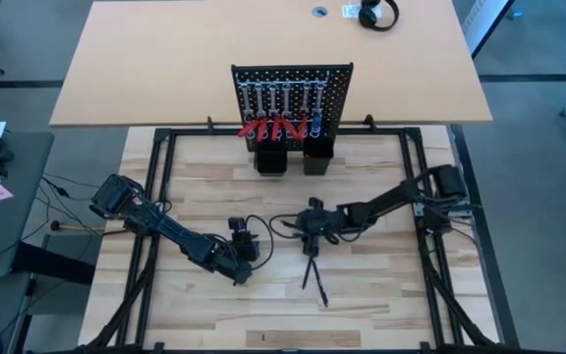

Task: Hang tools onto peg board
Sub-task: Put the black pen into the black bin on the peg board

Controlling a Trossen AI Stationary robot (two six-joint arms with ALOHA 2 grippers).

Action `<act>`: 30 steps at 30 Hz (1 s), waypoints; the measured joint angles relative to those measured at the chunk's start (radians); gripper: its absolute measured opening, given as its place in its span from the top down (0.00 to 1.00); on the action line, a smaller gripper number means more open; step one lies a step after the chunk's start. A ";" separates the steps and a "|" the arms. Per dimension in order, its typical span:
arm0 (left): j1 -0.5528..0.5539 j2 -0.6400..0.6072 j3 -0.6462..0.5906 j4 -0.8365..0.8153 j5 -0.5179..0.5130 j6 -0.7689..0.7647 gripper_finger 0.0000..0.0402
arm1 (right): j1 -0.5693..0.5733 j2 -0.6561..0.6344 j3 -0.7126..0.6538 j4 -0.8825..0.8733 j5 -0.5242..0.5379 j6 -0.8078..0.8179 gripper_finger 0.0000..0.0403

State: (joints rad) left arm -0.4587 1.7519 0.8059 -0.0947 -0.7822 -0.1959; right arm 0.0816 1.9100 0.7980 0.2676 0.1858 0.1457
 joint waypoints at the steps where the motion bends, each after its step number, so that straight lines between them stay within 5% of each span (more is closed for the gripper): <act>1: 0.000 0.000 0.000 0.000 0.000 0.000 0.78 | -0.007 0.011 0.001 -0.002 -0.003 0.004 0.56; 8: 0.000 0.000 0.000 0.000 0.000 0.000 0.78 | -0.060 0.052 0.005 -0.002 -0.058 0.012 0.93; 30: 0.000 0.000 0.001 0.059 0.000 0.010 0.78 | -0.025 -0.043 -0.042 0.250 -0.019 -0.023 0.96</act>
State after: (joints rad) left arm -0.4587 1.7519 0.8066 -0.0361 -0.7821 -0.1857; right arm 0.0562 1.8668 0.7559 0.5178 0.1664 0.1224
